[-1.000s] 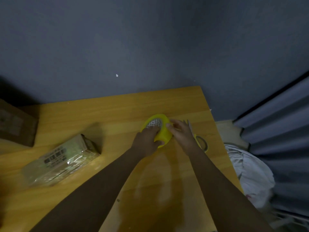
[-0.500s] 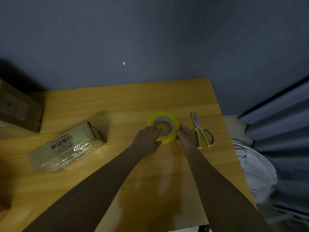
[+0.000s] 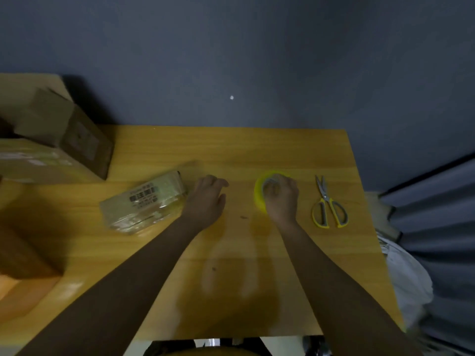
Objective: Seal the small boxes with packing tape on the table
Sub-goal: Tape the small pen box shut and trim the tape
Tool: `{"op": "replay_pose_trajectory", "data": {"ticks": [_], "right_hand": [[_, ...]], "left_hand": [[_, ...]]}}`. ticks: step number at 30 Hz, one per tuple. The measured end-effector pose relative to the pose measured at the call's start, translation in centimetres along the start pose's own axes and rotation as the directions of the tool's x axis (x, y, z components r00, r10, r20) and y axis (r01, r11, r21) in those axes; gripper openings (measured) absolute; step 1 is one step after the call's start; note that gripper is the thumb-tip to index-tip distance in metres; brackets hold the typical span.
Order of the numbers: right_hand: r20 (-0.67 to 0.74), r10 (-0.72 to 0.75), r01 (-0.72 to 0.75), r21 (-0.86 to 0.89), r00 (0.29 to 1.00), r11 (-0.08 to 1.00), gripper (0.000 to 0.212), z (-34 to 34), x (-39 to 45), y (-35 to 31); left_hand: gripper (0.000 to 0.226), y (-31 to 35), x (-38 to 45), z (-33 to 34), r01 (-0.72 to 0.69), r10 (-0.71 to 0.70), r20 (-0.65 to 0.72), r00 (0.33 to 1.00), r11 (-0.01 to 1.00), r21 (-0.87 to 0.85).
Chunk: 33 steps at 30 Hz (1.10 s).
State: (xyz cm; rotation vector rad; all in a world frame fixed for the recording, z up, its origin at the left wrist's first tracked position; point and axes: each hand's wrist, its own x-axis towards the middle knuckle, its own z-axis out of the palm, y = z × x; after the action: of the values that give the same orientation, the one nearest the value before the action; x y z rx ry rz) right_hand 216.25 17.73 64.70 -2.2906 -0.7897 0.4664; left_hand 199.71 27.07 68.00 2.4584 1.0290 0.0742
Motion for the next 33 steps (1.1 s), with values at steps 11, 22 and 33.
{"op": "replay_pose_trajectory", "data": {"ticks": [11, 22, 33], "right_hand": [[0.524, 0.304, -0.593, 0.572, 0.796, 0.567, 0.051, 11.1, -8.6, -11.9], [0.520, 0.429, -0.653, 0.709, 0.739, 0.266, 0.043, 15.7, -10.9, -12.9], [0.161, 0.268, -0.302, 0.694, 0.950, 0.654, 0.013, 17.2, -11.9, -11.6]], "left_hand": [[0.086, -13.7, -4.6, -7.5, 0.149, -0.126, 0.239, 0.963, 0.985, -0.081], [0.088, -17.0, -2.8, -6.7, -0.147, 0.042, 0.449, 0.892, 0.968, 0.201], [0.090, -17.6, -2.1, -6.4, -0.135, 0.027, 0.490, 0.871, 0.973, 0.187]]}}
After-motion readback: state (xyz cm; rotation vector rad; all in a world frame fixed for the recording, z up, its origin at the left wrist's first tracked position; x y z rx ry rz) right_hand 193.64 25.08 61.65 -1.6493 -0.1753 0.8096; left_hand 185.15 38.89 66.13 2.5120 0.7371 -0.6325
